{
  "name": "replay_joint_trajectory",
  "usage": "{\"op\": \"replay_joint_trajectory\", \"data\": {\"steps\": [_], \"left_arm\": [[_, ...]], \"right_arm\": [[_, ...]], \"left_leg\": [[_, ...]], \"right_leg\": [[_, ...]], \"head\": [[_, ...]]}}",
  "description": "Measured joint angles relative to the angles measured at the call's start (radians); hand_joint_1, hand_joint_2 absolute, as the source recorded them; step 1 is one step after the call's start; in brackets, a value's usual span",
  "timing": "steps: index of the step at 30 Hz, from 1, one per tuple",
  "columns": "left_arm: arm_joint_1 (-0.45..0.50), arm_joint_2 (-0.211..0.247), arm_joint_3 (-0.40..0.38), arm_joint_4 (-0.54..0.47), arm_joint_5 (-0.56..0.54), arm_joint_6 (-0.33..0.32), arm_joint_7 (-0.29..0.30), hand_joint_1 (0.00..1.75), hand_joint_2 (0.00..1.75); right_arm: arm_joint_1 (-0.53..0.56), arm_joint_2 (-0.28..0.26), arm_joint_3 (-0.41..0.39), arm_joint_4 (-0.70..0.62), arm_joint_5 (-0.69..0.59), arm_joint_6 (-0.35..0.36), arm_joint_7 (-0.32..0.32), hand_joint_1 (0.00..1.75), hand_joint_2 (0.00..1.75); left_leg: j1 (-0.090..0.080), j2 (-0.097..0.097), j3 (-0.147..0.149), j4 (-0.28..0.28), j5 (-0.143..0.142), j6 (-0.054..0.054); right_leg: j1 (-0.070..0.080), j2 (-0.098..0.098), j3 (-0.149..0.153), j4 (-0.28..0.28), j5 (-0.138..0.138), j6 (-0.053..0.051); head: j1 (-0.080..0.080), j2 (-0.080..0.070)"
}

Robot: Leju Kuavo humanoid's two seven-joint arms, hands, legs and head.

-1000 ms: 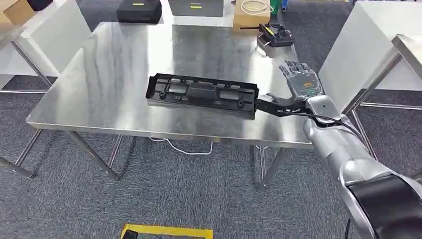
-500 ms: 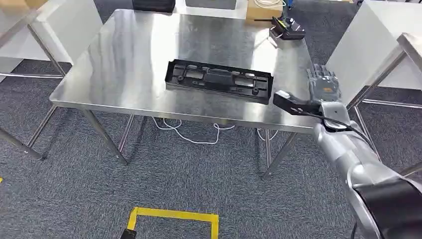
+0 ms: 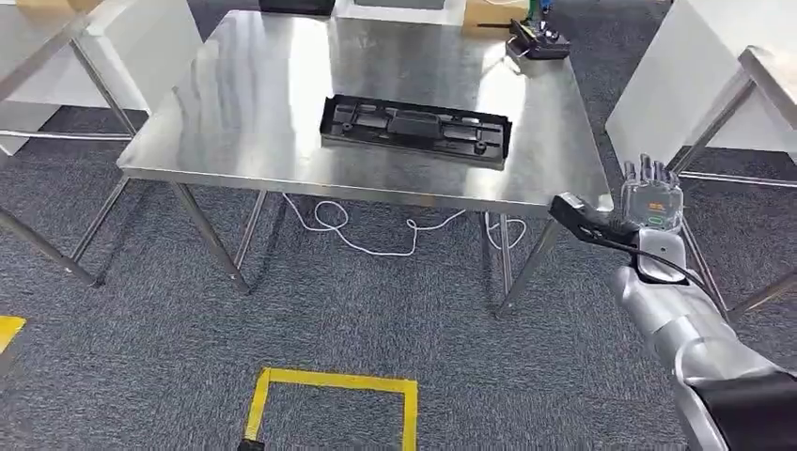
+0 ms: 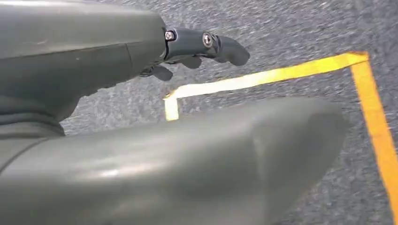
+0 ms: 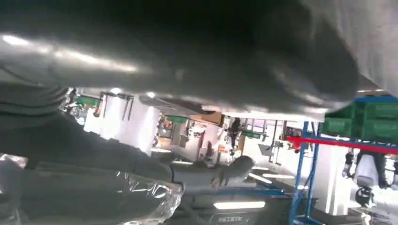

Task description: Take the parts from the cabinet and place them on the table.

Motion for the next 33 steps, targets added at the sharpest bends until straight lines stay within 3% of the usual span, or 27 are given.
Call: {"op": "replay_joint_trajectory", "data": {"steps": [1,2,3,4,5,6,7,8,9,11,12,13,15,17,18,19,21,22,23,24,25,27,28,29,30,32,33], "left_arm": [[0.000,0.000,0.000,0.000,0.000,0.000,0.000,0.00,0.00],[-0.001,0.001,0.001,0.000,0.000,0.000,0.000,0.00,0.00],[0.000,0.002,0.002,0.000,0.000,0.000,0.000,0.00,0.00],[0.001,0.002,0.005,0.000,0.000,0.000,0.000,0.00,0.00],[0.001,0.002,0.006,0.000,0.000,0.000,0.000,0.00,0.00],[0.000,0.003,0.007,0.000,0.000,0.000,0.000,0.00,0.00],[-0.001,0.003,0.007,0.000,0.000,0.000,0.000,0.00,0.00],[-0.002,-0.001,0.008,0.000,0.000,-0.001,0.000,0.00,0.00],[-0.003,-0.002,0.008,0.000,0.000,0.000,0.000,0.00,0.00],[-0.002,-0.003,0.011,0.000,0.001,0.006,0.002,0.00,0.00],[-0.001,-0.004,0.013,0.000,0.002,0.010,0.003,0.00,0.00],[-0.001,-0.006,0.015,0.000,0.003,0.014,0.004,0.00,0.00],[-0.002,-0.007,0.021,0.000,0.007,0.020,0.003,0.00,0.00],[0.001,-0.008,0.027,0.000,0.016,0.022,-0.001,0.00,0.00],[0.001,-0.009,0.030,0.000,0.021,0.023,-0.005,0.00,0.00],[0.003,-0.010,0.035,0.000,0.023,0.023,-0.009,0.00,0.00],[0.005,-0.011,0.044,0.000,0.026,0.023,-0.017,0.00,0.00],[0.005,-0.012,0.048,0.000,0.026,0.024,-0.018,0.00,0.00],[0.004,-0.015,0.049,0.000,0.024,0.025,-0.017,0.00,0.00],[0.003,-0.018,0.050,0.000,0.022,0.027,-0.014,0.00,0.00],[0.003,-0.017,0.051,0.000,0.019,0.029,-0.013,0.00,0.00],[0.003,-0.018,0.051,0.000,0.018,0.032,-0.011,0.00,0.00],[0.005,-0.018,0.051,0.000,0.016,0.032,-0.011,0.00,0.00],[0.004,-0.015,0.052,0.000,0.013,0.034,-0.011,0.00,0.00],[0.002,-0.012,0.052,0.000,0.010,0.035,-0.011,0.00,0.00],[-0.003,-0.005,0.052,0.000,0.000,0.035,-0.008,0.00,0.00],[-0.006,-0.001,0.052,0.000,-0.003,0.036,-0.005,0.00,0.00]], "right_arm": [[0.002,0.000,0.000,0.000,0.000,0.000,0.000,0.00,0.00],[0.006,0.000,0.000,0.000,0.000,0.000,0.000,0.00,0.00],[0.009,0.000,0.000,0.001,0.000,0.000,0.000,0.00,0.00],[0.013,0.000,0.000,0.003,0.001,0.000,0.000,0.00,0.00],[0.015,0.000,0.000,0.004,0.001,0.000,0.000,0.00,0.00],[0.017,0.000,0.000,0.004,0.000,0.000,0.000,0.00,0.00],[0.017,0.000,-0.002,0.004,-0.006,0.000,0.002,0.00,1.75],[0.017,-0.001,-0.008,0.004,-0.018,-0.002,0.007,0.00,1.75],[0.025,-0.003,-0.018,0.004,-0.031,-0.011,0.018,0.00,1.75],[0.060,-0.003,-0.039,0.005,-0.039,-0.047,0.042,0.00,1.75],[0.085,-0.002,-0.055,0.006,-0.037,-0.054,0.056,0.00,1.75],[0.116,0.000,-0.077,0.009,-0.042,-0.065,0.070,0.00,1.75],[0.177,0.003,-0.120,0.014,-0.084,-0.090,0.077,0.00,1.75],[0.245,0.012,-0.174,0.018,-0.142,-0.120,0.071,0.00,1.75],[0.277,0.018,-0.200,0.021,-0.174,-0.130,0.064,0.00,1.75],[0.315,0.026,-0.231,0.024,-0.214,-0.135,0.054,0.00,1.75],[0.388,0.042,-0.289,0.028,-0.264,-0.138,0.027,0.00,1.75],[0.412,0.052,-0.315,0.030,-0.279,-0.137,0.018,0.00,1.75],[0.432,0.058,-0.341,0.031,-0.312,-0.122,0.004,0.00,1.75],[0.456,0.064,-0.371,0.031,-0.348,-0.103,-0.016,0.00,1.75],[0.492,0.076,-0.408,0.031,-0.378,-0.087,-0.042,0.00,1.75],[0.561,0.095,-0.473,0.036,-0.403,-0.058,-0.075,0.00,1.75],[0.594,0.112,-0.494,0.038,-0.392,-0.039,-0.080,0.00,1.75],[0.625,0.130,-0.505,0.040,-0.374,-0.016,-0.084,0.00,1.75],[0.656,0.144,-0.508,0.040,-0.363,0.010,-0.090,0.00,1.75],[0.720,0.169,-0.519,0.045,-0.349,0.059,-0.103,0.00,1.75],[0.754,0.184,-0.524,0.048,-0.344,0.082,-0.109,0.00,1.75]], "left_leg": [[0.005,0.000,-0.020,0.079,-0.055,-0.007],[0.011,0.001,-0.038,0.164,-0.090,-0.017],[0.018,0.001,-0.042,0.213,-0.091,-0.024],[0.025,0.001,-0.028,0.226,-0.065,-0.033],[0.033,0.002,0.003,0.200,-0.028,-0.044],[0.043,0.003,0.059,0.132,0.007,-0.055],[0.053,0.004,0.121,0.048,0.018,-0.065],[0.056,0.002,0.173,-0.031,-0.017,-0.080],[0.046,-0.009,0.186,-0.065,-0.033,-0.061],[0.036,-0.011,0.177,-0.063,-0.033,-0.051],[0.031,-0.011,0.173,-0.067,-0.025,-0.038],[0.038,-0.009,0.168,-0.078,-0.011,-0.014],[0.033,-0.009,0.141,-0.078,0.009,0.015],[0.025,-0.010,0.115,-0.078,0.029,0.028],[0.018,-0.010,0.102,-0.077,0.040,0.032],[0.012,-0.010,0.090,-0.077,0.049,0.036],[-0.001,-0.011,0.069,-0.077,0.068,0.039],[-0.008,-0.012,0.060,-0.077,0.076,0.039],[-0.009,-0.010,0.053,-0.077,0.087,0.040],[-0.015,-0.007,0.049,-0.077,0.095,0.033],[-0.008,-0.005,0.054,-0.085,0.102,0.027],[0.005,-0.007,0.057,-0.088,0.115,0.015],[0.000,-0.011,0.056,-0.097,0.127,0.003],[0.003,-0.009,0.043,-0.079,0.088,0.000],[0.003,-0.006,0.034,-0.041,0.017,-0.003],[0.009,-0.003,0.016,0.085,-0.099,-0.016],[0.013,-0.003,0.006,0.166,-0.126,-0.025]], "right_leg": [[-0.001,0.000,-0.015,0.001,0.012,0.002],[-0.002,0.000,-0.031,0.002,0.024,0.006],[-0.006,-0.001,-0.043,0.003,0.032,0.013],[-0.011,-0.002,-0.057,0.005,0.042,0.021],[-0.018,-0.004,-0.070,0.009,0.049,0.031],[-0.026,-0.004,-0.084,0.015,0.057,0.038],[-0.033,-0.004,-0.095,0.025,0.061,0.046],[-0.022,-0.004,-0.111,0.036,0.065,0.052],[-0.016,-0.006,-0.118,0.045,0.072,0.062],[-0.010,-0.008,-0.120,0.034,0.090,0.086],[-0.012,-0.010,-0.117,0.024,0.100,0.100],[-0.022,-0.011,-0.125,0.024,0.094,0.105],[-0.022,-0.008,-0.160,0.102,0.001,0.086],[-0.020,-0.005,-0.204,0.268,-0.093,0.081],[-0.015,-0.003,-0.211,0.329,-0.109,0.086],[-0.011,-0.001,-0.200,0.352,-0.101,0.090],[0.004,0.003,-0.113,0.271,-0.048,0.091],[0.012,0.004,-0.054,0.193,-0.032,0.081],[0.025,0.003,0.011,0.091,-0.064,0.049],[0.033,0.002,0.057,0.021,-0.097,0.030],[0.038,0.003,0.050,0.024,-0.086,0.034],[0.044,0.004,0.046,0.013,-0.075,0.018],[0.040,0.003,0.043,-0.004,-0.057,0.006],[0.016,-0.002,0.052,-0.016,-0.036,0.006],[0.014,0.000,0.037,-0.020,-0.020,-0.012],[0.013,-0.005,0.012,-0.020,0.000,-0.010],[0.012,-0.009,-0.008,-0.017,0.014,-0.008]], "head": [[0.000,0.000],[-0.001,0.000],[0.000,0.000],[-0.001,0.000],[-0.001,0.000],[-0.001,0.000],[-0.002,0.000],[-0.006,0.000],[-0.009,0.000],[-0.008,0.000],[-0.006,0.000],[-0.008,0.000],[0.001,0.000],[0.004,0.000],[0.004,0.000],[0.004,0.000],[0.004,0.000],[0.005,0.000],[0.001,0.000],[-0.001,0.000],[-0.002,0.000],[0.011,0.000],[0.013,0.000],[0.011,0.000],[0.011,0.000],[0.005,0.000],[0.004,0.000]]}}
